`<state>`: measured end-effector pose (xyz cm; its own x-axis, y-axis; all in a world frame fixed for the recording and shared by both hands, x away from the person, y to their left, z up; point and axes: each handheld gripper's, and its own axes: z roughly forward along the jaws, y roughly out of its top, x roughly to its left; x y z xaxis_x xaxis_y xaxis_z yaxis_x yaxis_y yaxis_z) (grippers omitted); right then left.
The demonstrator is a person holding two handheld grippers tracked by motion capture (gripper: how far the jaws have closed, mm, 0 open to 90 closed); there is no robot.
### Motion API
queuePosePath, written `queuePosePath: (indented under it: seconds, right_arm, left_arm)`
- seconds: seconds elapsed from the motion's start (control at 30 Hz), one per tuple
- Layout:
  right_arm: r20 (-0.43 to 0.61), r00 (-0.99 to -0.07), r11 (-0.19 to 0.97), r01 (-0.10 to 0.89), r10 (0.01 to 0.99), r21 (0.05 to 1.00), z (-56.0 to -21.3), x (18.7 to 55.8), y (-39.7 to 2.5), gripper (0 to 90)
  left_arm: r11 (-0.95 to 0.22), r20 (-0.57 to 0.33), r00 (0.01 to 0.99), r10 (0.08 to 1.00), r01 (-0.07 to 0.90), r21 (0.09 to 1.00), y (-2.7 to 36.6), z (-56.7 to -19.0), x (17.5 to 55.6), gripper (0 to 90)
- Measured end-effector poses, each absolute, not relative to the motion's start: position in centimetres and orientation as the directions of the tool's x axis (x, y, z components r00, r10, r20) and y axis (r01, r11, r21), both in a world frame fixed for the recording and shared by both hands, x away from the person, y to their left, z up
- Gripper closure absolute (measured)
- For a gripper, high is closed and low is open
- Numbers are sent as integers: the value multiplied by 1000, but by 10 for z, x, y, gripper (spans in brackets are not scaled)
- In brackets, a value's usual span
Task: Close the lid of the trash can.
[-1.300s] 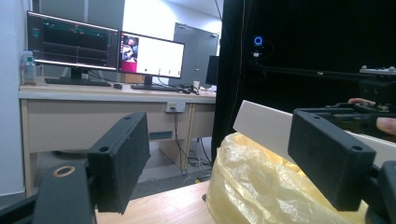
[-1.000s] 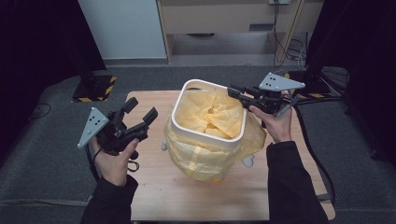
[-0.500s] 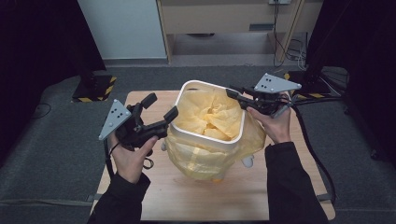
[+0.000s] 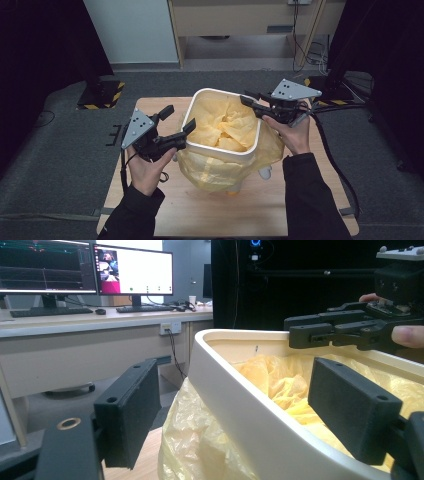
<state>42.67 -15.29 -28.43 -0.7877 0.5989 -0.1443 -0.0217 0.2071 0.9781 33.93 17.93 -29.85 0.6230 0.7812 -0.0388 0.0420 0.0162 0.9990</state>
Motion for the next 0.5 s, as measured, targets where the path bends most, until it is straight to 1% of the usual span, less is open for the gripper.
queuePosePath:
  seconds: [0.13, 0.3, 0.43, 0.5]
  right_arm:
    - [-142, -784, 219, -8, 604, 976, -285, 427, -153, 713]
    - [-144, -780, 223, -6, 609, 975, -286, 426, -152, 714]
    - [-152, -769, 216, -18, 621, 976, -284, 423, -153, 655]
    - [-139, -759, 165, -42, 637, 985, -281, 420, -154, 629]
  left_arm:
    - [19, -38, 614, 788, 38, 999, 179, -305, 343, 224]
    - [34, -54, 608, 792, 45, 998, 179, -308, 347, 227]
    - [34, -56, 602, 797, 48, 998, 178, -309, 347, 226]
    - [41, -64, 602, 796, 52, 998, 178, -309, 348, 225]
